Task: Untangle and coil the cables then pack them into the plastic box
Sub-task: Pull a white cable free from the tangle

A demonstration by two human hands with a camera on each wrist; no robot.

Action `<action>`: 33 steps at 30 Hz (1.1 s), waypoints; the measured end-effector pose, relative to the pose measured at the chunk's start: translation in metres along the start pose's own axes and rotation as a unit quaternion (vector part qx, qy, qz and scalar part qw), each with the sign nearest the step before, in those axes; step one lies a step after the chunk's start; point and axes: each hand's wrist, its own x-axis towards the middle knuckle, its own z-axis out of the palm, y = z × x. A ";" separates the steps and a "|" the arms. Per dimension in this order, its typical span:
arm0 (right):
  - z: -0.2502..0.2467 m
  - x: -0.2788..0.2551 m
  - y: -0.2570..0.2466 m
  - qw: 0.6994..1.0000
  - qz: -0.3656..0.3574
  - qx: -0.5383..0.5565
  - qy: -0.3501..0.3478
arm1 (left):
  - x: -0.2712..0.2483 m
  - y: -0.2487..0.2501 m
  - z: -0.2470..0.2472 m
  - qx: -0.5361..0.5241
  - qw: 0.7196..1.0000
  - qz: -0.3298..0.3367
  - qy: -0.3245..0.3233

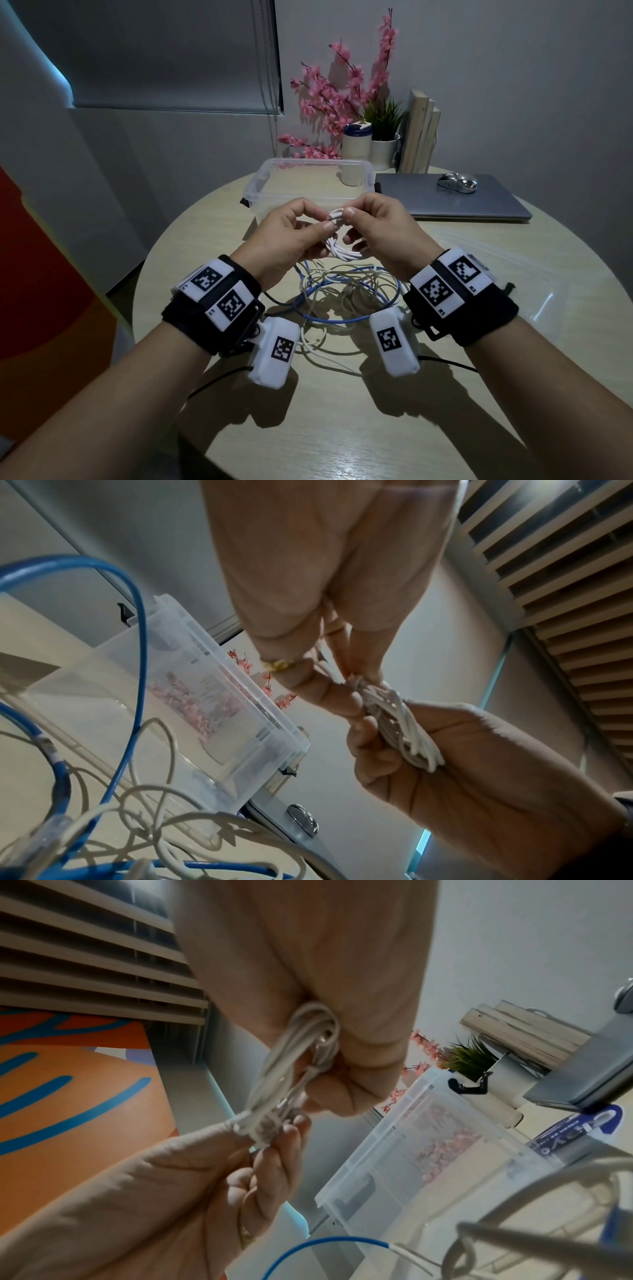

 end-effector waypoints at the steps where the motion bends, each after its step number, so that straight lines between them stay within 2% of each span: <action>1: 0.000 0.000 -0.001 1.000 -0.006 -0.015 -0.002 | 0.000 0.000 0.001 0.000 1.000 0.002 0.011; 8: 0.002 0.001 -0.005 0.998 -0.002 -0.053 -0.043 | -0.003 0.001 -0.002 0.024 0.998 -0.007 0.065; 11: 0.007 0.000 -0.004 0.996 0.001 -0.068 -0.051 | -0.006 0.003 -0.011 0.033 0.998 -0.025 0.056; 16: 0.021 -0.003 -0.002 0.996 -0.002 -0.068 -0.061 | -0.014 0.003 -0.027 0.112 0.993 -0.026 0.037; 21: 0.044 -0.007 0.000 0.990 -0.011 -0.087 -0.106 | -0.025 -0.004 -0.052 0.139 0.987 -0.027 0.072; 25: 0.063 -0.006 0.001 0.986 0.006 -0.121 -0.118 | -0.037 -0.009 -0.081 0.154 0.979 -0.028 0.128; 29: 0.079 -0.005 0.002 0.971 -0.018 -0.195 -0.138 | -0.047 -0.012 -0.111 0.174 0.968 -0.047 0.175; 33: 0.095 -0.010 0.004 0.928 -0.046 -0.295 -0.222 | -0.058 -0.018 -0.130 0.233 0.955 -0.100 0.157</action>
